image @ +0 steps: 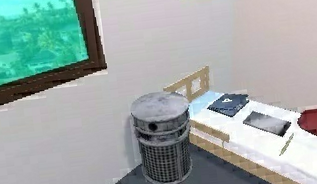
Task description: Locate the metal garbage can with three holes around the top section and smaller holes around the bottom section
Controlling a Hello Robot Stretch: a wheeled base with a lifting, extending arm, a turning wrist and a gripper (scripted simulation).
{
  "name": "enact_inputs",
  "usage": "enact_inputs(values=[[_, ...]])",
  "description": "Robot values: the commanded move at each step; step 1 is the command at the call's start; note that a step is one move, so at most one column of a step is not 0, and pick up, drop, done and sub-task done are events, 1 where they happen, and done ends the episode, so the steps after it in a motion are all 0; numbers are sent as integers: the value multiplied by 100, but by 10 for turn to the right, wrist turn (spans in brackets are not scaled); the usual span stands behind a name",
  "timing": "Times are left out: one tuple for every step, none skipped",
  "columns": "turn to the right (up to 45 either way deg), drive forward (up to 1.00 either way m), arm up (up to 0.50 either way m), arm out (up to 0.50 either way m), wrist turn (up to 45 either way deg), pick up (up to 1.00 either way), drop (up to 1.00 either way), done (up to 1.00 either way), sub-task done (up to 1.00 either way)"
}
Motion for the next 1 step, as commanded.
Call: enact_inputs(values=[[0, 0, 0, 0, 0, 0, 0, 100, 0]])
